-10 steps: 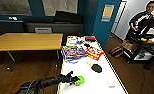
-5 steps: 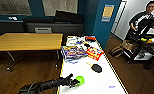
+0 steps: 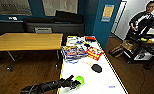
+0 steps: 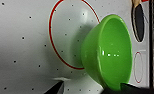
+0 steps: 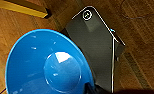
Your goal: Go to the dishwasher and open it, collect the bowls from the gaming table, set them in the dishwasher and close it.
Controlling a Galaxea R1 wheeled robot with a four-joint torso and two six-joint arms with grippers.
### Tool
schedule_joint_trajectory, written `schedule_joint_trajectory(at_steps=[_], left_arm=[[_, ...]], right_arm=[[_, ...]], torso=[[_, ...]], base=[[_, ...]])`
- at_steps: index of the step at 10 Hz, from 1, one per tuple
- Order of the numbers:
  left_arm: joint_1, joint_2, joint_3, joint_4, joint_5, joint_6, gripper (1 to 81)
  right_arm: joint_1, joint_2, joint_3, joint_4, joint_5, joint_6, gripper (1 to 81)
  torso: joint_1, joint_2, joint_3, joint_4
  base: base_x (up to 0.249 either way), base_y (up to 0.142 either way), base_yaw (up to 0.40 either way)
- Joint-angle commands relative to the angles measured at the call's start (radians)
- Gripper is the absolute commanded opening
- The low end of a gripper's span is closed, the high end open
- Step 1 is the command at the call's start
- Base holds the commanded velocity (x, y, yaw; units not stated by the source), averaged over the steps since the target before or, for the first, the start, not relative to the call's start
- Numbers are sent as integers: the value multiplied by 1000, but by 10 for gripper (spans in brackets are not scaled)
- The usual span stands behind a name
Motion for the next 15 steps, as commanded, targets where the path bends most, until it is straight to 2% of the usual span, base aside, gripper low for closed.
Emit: schedule_joint_trajectory(at_steps=[1, 5, 7, 8, 9, 10, 11, 14, 15], left_arm=[[-142, 25, 17, 4, 32, -13, 811], [-139, 23, 15, 4, 40, -19, 811], [-137, 19, 23, 1, 27, -12, 811], [-137, 8, 49, 16, -13, 8, 811], [-136, -6, 92, 58, -72, 42, 811], [-136, -21, 142, 78, -89, 45, 811], [-136, -23, 150, 78, -91, 47, 811], [-140, -23, 149, 69, -80, 41, 811], [-145, -17, 143, 64, -56, 8, 811]], right_arm=[[34, -40, 12, -17, -57, -1, 10], [40, -35, 11, -17, -58, -1, 10], [40, -32, 6, -17, -58, -1, 10], [40, -34, 4, -17, -61, -1, 10], [40, -34, 3, -17, -63, -1, 10], [40, -32, 3, -17, -63, -1, 10], [41, -31, 3, -17, -65, -1, 10], [40, -31, 4, -17, -63, -1, 10], [40, -31, 6, -17, -64, -1, 10]], torso=[[0, 0, 0, 0], [0, 0, 0, 0], [0, 0, 0, 0], [0, 0, 0, 0], [0, 0, 0, 0], [0, 0, 0, 0], [0, 0, 0, 0], [0, 0, 0, 0], [0, 0, 0, 0]], base=[[0, 0, 0], [0, 0, 0], [0, 0, 0], [0, 0, 0], [0, 0, 0], [0, 0, 0], [0, 0, 0], [0, 0, 0], [0, 0, 0]])
